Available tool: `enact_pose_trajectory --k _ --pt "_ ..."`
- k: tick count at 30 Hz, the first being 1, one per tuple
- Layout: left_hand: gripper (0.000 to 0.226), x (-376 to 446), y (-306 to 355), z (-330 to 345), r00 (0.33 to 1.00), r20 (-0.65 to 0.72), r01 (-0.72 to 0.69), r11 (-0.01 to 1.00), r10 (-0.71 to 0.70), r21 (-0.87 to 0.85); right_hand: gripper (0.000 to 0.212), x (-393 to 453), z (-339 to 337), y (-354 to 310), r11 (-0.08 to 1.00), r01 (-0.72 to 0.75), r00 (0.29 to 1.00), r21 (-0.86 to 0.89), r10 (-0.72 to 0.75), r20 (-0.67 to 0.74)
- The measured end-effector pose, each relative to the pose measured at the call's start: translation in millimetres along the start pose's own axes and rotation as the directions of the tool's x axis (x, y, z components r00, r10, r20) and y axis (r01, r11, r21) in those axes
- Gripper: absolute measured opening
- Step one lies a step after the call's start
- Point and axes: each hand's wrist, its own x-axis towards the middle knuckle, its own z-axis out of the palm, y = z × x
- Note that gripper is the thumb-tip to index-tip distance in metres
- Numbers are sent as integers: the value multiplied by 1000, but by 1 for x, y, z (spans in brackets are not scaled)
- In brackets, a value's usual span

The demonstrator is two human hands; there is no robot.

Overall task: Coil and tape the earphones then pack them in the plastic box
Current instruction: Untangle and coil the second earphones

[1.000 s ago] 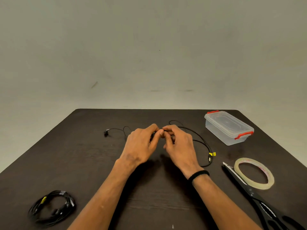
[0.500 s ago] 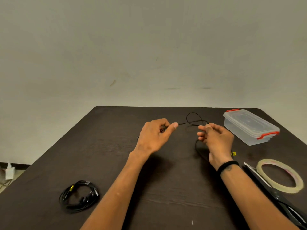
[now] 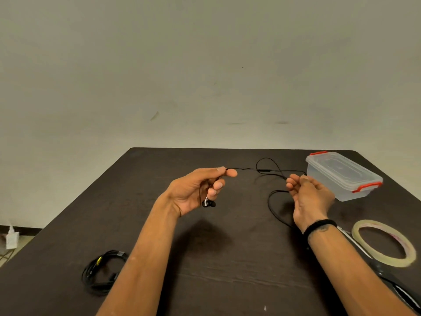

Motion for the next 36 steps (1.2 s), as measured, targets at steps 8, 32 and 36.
enact_pose_trajectory --k 8,32,36 --pt "22 24 -14 14 915 -390 -148 985 102 -90 22 -27 6 15 696 544 837 -469 -416 356" --pt "22 -58 1 23 730 -645 -182 844 -228 -504 21 -72 -1 0 511 498 814 -700 1 580" --pt "23 -59 -8 55 741 -636 -85 909 -215 -407 75 -120 5 7 745 240 669 -622 337 663"
